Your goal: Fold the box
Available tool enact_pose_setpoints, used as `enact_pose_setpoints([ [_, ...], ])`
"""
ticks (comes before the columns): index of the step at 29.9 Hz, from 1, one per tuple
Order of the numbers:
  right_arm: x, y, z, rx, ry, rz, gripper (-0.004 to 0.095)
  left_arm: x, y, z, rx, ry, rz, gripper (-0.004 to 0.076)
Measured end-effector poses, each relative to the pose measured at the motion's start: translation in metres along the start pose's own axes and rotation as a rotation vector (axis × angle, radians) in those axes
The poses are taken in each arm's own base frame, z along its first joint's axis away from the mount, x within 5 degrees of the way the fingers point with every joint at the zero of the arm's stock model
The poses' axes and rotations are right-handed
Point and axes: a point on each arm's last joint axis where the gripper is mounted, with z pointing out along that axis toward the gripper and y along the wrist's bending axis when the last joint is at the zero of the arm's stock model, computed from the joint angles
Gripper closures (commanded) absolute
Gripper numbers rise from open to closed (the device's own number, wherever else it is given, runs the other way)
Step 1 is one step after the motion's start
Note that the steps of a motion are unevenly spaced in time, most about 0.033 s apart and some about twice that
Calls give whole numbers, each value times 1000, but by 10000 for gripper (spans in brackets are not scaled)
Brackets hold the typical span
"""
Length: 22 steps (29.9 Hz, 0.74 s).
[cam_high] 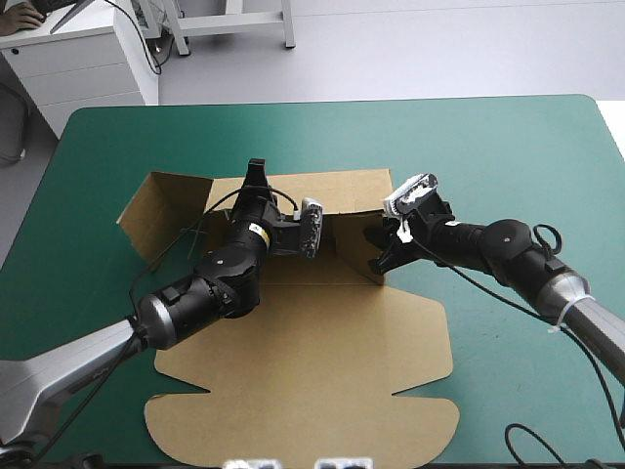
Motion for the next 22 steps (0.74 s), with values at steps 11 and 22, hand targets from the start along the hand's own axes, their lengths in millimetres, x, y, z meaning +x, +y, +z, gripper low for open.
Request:
enact_pose_setpoints([
  [11, 0, -1, 0, 11, -5, -2, 875, 0, 0, 0, 1, 1, -1, 722],
  [22, 0, -1, 0, 15, -4, -13, 871, 1, 0, 0, 1, 7, -2, 722],
])
